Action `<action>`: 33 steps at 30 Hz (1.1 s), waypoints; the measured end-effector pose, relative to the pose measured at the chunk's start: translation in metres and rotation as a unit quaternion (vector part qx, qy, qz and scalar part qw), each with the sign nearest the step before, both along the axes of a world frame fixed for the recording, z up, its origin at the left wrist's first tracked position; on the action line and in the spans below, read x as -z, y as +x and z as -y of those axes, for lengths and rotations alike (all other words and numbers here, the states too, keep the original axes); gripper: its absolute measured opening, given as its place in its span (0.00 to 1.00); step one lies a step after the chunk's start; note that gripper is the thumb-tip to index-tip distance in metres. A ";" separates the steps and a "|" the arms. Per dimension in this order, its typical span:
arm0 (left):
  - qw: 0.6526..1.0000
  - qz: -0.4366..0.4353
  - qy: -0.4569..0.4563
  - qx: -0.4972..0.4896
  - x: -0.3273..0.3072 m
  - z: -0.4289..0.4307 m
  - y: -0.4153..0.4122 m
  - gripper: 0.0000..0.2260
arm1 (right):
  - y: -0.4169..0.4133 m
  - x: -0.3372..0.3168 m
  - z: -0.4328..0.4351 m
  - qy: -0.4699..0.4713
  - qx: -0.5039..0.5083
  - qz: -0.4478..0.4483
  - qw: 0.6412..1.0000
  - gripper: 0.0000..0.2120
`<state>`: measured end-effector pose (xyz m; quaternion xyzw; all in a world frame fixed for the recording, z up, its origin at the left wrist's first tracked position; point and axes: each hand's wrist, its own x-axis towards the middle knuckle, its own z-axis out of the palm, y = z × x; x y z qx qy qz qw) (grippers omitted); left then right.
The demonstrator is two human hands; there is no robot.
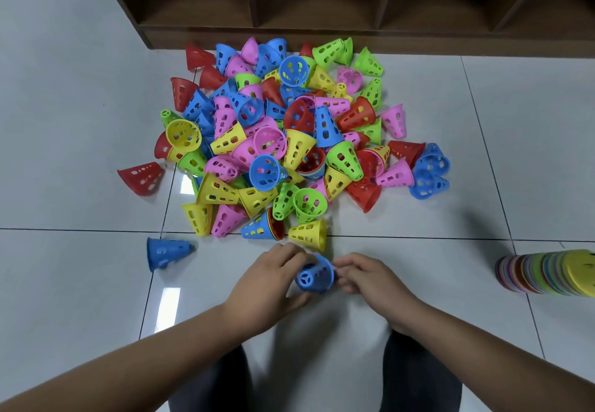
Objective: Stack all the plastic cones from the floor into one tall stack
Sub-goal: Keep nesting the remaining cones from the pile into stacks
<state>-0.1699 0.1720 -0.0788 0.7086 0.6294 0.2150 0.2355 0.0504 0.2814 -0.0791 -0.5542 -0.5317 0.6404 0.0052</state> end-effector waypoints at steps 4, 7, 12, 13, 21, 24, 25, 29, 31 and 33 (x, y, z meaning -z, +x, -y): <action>0.998 -0.039 -0.044 0.006 0.014 0.006 -0.016 0.27 | -0.008 -0.003 -0.015 0.114 -0.054 0.001 0.992 0.17; 0.998 -0.036 -0.047 -0.018 0.015 0.015 -0.038 0.28 | -0.016 -0.009 -0.024 0.149 -0.101 -0.001 0.984 0.17; 0.991 -0.065 -0.016 -0.115 0.012 0.039 -0.100 0.20 | -0.027 -0.006 -0.033 0.153 -0.155 -0.017 0.976 0.20; 0.988 -0.082 -0.014 -0.127 0.013 0.045 -0.115 0.19 | -0.029 -0.005 -0.033 0.151 -0.160 -0.019 0.975 0.20; 0.938 -0.243 -0.107 -0.224 0.016 0.065 -0.199 0.31 | -0.037 -0.001 -0.033 0.128 -0.164 -0.017 0.978 0.16; 0.928 -0.251 -0.138 -0.236 0.022 0.063 -0.210 0.34 | -0.034 0.001 -0.033 0.129 -0.154 -0.012 0.979 0.15; 0.929 -0.250 -0.137 -0.238 0.025 0.063 -0.212 0.33 | -0.032 0.001 -0.033 0.135 -0.147 -0.007 0.980 0.15; 0.936 -0.246 -0.110 -0.228 0.034 0.063 -0.213 0.28 | -0.023 -0.005 -0.032 0.158 -0.086 0.003 0.984 0.11; 0.939 -0.241 -0.097 -0.224 0.033 0.063 -0.210 0.27 | -0.016 -0.005 -0.033 0.174 -0.053 0.004 0.983 0.12; 0.944 -0.230 -0.083 -0.221 0.029 0.061 -0.202 0.26 | -0.008 -0.007 -0.035 0.186 -0.023 -0.001 0.982 0.14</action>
